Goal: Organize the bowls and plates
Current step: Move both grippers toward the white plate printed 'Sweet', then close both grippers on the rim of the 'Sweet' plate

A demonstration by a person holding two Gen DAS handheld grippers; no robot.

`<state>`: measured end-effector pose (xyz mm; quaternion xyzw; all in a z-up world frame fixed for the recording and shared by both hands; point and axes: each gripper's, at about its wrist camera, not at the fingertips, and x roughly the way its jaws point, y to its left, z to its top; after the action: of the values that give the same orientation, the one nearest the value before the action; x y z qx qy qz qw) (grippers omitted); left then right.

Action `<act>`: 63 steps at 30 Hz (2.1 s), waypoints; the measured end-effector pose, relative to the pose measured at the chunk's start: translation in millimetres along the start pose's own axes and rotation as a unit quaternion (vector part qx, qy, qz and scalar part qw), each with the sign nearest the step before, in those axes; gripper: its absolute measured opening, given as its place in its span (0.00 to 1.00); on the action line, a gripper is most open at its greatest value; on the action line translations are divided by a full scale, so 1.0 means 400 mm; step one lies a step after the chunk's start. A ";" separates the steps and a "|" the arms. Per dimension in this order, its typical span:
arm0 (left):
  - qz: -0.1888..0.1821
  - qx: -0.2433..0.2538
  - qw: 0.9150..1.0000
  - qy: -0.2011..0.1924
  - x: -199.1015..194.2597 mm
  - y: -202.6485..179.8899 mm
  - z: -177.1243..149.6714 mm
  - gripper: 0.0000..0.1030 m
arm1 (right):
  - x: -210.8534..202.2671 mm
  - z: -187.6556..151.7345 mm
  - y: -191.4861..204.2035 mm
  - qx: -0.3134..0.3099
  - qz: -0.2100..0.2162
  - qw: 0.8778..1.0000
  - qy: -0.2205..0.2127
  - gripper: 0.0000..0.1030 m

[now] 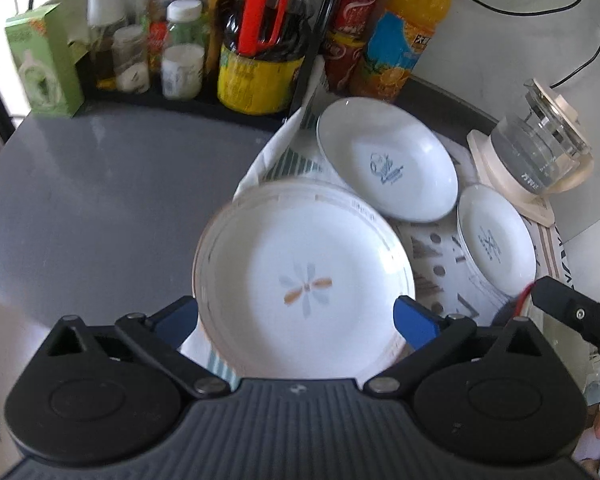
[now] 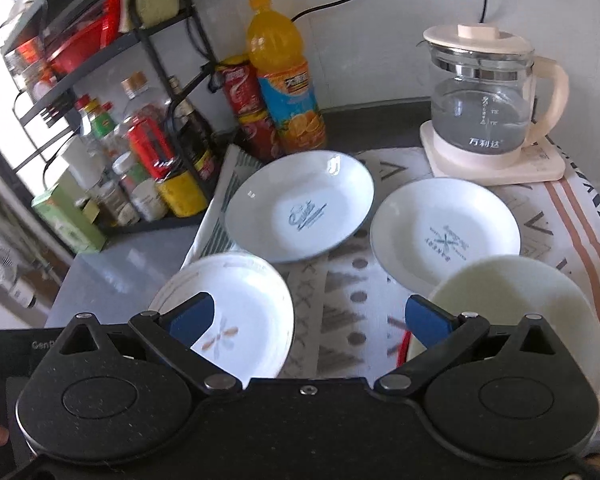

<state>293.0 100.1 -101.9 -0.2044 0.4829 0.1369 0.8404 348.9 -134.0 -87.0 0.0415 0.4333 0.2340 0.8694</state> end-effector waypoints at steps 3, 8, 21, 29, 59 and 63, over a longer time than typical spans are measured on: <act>-0.011 0.017 1.000 -0.003 0.025 0.006 0.050 1.00 | 0.027 0.021 0.016 0.008 -0.017 1.000 -0.007 1.00; -0.032 0.048 0.998 -0.002 0.077 0.005 0.121 1.00 | 0.070 0.047 0.037 0.010 -0.041 0.999 -0.029 1.00; -0.062 0.078 0.995 0.027 0.195 0.001 0.252 0.99 | 0.163 0.090 0.048 0.078 -0.079 0.993 -0.032 1.00; -0.092 0.066 0.993 0.027 0.251 0.017 0.286 0.94 | 0.242 0.100 0.041 0.122 -0.086 0.989 -0.013 0.78; -0.139 0.055 0.986 0.079 0.470 -0.002 0.319 0.28 | 0.492 0.083 -0.065 0.224 -0.078 0.969 0.068 0.30; -0.141 0.057 0.986 0.074 0.476 -0.007 0.322 0.22 | 0.497 0.081 -0.071 0.224 -0.073 0.970 0.057 0.30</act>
<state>486.1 165.2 -208.5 -0.2314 0.5173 -0.0266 0.8235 486.9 -66.7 -220.6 0.1903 0.5250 0.0683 0.8267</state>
